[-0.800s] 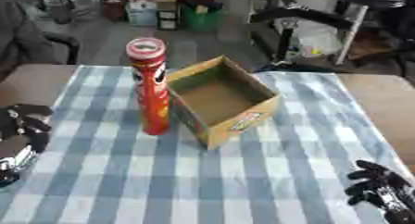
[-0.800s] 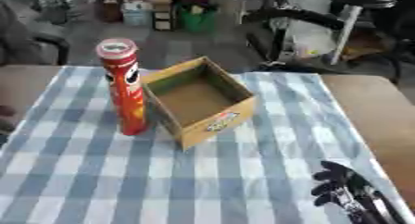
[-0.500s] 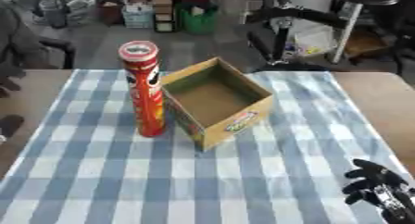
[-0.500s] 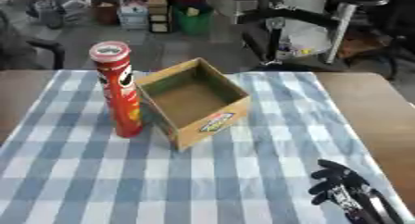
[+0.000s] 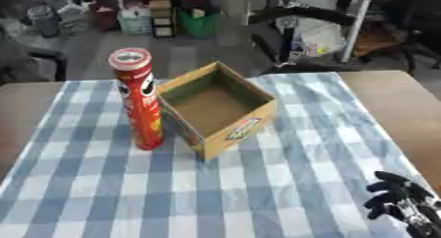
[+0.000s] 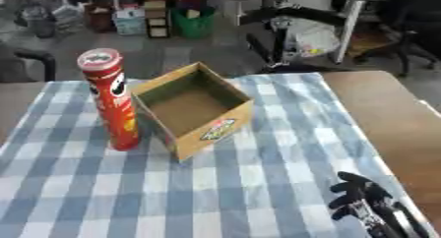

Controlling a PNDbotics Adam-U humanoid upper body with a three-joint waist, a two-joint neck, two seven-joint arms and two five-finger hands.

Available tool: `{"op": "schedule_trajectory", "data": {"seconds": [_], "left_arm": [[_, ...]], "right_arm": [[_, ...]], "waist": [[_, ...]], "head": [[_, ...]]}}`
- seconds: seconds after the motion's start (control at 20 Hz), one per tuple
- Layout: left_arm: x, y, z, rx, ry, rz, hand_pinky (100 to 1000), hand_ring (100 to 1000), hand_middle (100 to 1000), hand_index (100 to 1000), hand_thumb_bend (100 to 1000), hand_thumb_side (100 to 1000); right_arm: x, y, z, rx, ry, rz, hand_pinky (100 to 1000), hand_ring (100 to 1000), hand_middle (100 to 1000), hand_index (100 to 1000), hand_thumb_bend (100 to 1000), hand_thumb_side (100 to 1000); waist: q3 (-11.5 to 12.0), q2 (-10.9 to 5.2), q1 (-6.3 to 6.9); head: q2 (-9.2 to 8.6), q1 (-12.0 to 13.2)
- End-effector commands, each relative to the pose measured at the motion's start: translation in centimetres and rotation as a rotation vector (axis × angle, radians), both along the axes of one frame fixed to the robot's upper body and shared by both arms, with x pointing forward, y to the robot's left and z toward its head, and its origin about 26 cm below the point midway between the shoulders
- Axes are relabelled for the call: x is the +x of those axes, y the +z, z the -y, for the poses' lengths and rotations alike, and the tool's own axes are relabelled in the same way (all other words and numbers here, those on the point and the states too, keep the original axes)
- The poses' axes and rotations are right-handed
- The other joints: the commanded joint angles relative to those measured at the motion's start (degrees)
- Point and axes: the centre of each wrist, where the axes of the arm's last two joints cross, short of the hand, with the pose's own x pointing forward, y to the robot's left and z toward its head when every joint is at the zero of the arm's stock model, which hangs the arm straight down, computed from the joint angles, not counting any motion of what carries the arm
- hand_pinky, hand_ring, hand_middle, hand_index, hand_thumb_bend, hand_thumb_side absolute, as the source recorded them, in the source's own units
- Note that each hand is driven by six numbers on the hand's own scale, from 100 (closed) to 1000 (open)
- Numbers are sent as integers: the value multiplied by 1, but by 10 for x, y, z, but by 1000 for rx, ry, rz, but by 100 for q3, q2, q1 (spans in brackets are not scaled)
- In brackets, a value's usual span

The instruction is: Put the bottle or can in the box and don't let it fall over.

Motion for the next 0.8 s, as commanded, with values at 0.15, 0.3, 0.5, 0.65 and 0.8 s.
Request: {"op": "schedule_trajectory", "data": {"seconds": [0.15,0.3,0.5,0.65,0.8], "left_arm": [[53,5,34,236,-103,-110,724,808,869,935,421,616],[81,-3,56,285,-98,-118,723,821,877,937,441,628],[106,-24,69,366,-71,-160,705,825,880,939,480,634],[116,-39,72,415,-59,-189,697,826,878,937,509,633],[121,-47,75,446,-69,-199,696,828,878,937,521,637]], "right_arm": [[0,5,3,-25,20,12,497,577,644,828,100,613],[0,5,2,-21,27,9,497,578,644,828,100,612],[1,5,2,-16,35,9,498,578,644,828,100,610],[1,5,1,-12,39,9,498,578,644,828,100,609],[2,5,0,-11,42,9,498,578,644,828,100,609]], "waist": [[-21,-110,24],[-52,-132,9],[-95,-144,-9],[-123,-141,-16],[-137,-132,-20]], "head": [[72,103],[106,153],[115,189],[124,206],[124,205]]}}
